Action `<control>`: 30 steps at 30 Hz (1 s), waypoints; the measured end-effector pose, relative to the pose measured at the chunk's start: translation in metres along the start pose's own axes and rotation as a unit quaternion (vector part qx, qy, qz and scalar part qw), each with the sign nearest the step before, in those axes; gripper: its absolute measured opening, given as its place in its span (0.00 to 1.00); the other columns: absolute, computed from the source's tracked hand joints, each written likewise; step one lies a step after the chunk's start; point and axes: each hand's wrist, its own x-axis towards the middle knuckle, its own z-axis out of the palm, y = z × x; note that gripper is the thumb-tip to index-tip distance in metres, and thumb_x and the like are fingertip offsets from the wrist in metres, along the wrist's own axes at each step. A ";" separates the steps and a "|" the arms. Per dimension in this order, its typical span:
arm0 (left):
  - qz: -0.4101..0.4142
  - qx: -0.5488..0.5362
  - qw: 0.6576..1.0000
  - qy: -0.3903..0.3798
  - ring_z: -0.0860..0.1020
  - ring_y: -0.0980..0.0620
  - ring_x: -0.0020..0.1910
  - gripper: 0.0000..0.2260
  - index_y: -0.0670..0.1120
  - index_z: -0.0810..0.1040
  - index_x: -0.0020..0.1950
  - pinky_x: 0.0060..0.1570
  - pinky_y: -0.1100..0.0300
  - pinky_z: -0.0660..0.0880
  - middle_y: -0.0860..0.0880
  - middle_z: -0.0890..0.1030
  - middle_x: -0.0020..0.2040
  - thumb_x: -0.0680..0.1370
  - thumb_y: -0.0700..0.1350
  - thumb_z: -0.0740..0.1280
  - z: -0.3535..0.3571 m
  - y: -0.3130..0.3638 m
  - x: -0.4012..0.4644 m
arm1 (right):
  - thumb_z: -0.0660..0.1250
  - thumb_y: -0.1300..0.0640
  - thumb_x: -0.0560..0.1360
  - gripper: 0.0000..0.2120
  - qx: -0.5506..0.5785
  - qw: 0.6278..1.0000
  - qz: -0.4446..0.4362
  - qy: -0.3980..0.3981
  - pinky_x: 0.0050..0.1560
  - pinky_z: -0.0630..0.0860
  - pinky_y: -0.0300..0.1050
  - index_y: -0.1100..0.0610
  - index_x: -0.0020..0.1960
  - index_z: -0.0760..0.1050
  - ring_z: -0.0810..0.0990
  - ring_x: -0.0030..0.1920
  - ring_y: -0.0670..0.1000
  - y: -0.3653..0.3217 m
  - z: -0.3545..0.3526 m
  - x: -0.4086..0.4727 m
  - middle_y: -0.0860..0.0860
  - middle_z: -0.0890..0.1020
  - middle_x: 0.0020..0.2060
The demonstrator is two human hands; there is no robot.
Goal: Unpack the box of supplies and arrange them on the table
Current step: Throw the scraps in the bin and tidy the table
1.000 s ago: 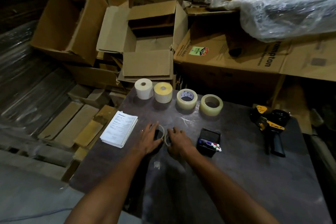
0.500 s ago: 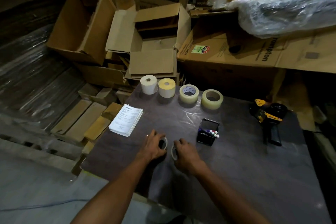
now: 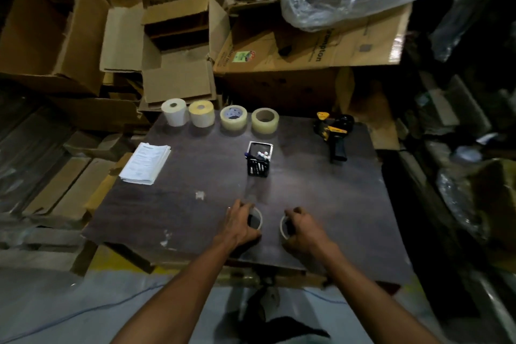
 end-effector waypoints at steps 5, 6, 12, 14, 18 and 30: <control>0.057 0.001 0.998 -0.037 0.71 0.46 0.63 0.41 0.53 0.71 0.69 0.59 0.49 0.75 0.51 0.69 0.62 0.58 0.65 0.71 0.045 0.057 -0.003 | 0.75 0.47 0.65 0.38 0.016 0.998 0.063 0.012 0.57 0.75 0.48 0.52 0.72 0.66 0.75 0.60 0.59 0.056 -0.019 -0.042 0.54 0.69 0.65; 0.074 0.002 0.996 -0.043 0.71 0.46 0.63 0.41 0.54 0.71 0.69 0.60 0.49 0.74 0.51 0.69 0.62 0.58 0.66 0.70 0.052 0.070 -0.003 | 0.75 0.45 0.65 0.39 0.024 0.997 0.075 0.018 0.58 0.75 0.48 0.52 0.72 0.66 0.75 0.60 0.59 0.067 -0.022 -0.049 0.55 0.69 0.66; 0.143 0.006 0.988 -0.053 0.71 0.46 0.63 0.38 0.54 0.72 0.68 0.62 0.49 0.74 0.51 0.70 0.62 0.59 0.63 0.70 0.092 0.153 0.004 | 0.74 0.45 0.66 0.37 0.048 0.991 0.109 0.065 0.60 0.76 0.51 0.53 0.71 0.68 0.76 0.60 0.61 0.137 -0.055 -0.085 0.56 0.71 0.66; 0.152 0.010 0.986 -0.060 0.72 0.46 0.63 0.39 0.53 0.72 0.67 0.61 0.49 0.74 0.51 0.70 0.61 0.57 0.63 0.69 0.106 0.181 0.011 | 0.74 0.44 0.64 0.38 0.041 0.991 0.109 0.072 0.59 0.77 0.53 0.52 0.71 0.68 0.77 0.60 0.61 0.165 -0.068 -0.089 0.57 0.72 0.66; 0.145 0.028 0.986 -0.080 0.70 0.46 0.64 0.40 0.55 0.72 0.68 0.61 0.48 0.74 0.51 0.70 0.62 0.56 0.63 0.70 0.127 0.247 0.027 | 0.75 0.45 0.63 0.39 0.037 0.991 0.116 0.050 0.59 0.76 0.52 0.51 0.71 0.69 0.77 0.60 0.61 0.227 -0.096 -0.088 0.56 0.72 0.64; 0.140 0.018 0.984 -0.112 0.69 0.49 0.63 0.37 0.58 0.72 0.64 0.60 0.48 0.74 0.54 0.68 0.60 0.57 0.65 0.74 0.208 0.378 0.062 | 0.74 0.41 0.65 0.40 0.014 0.993 0.118 0.009 0.57 0.76 0.49 0.51 0.73 0.66 0.76 0.61 0.58 0.389 -0.142 -0.078 0.53 0.70 0.65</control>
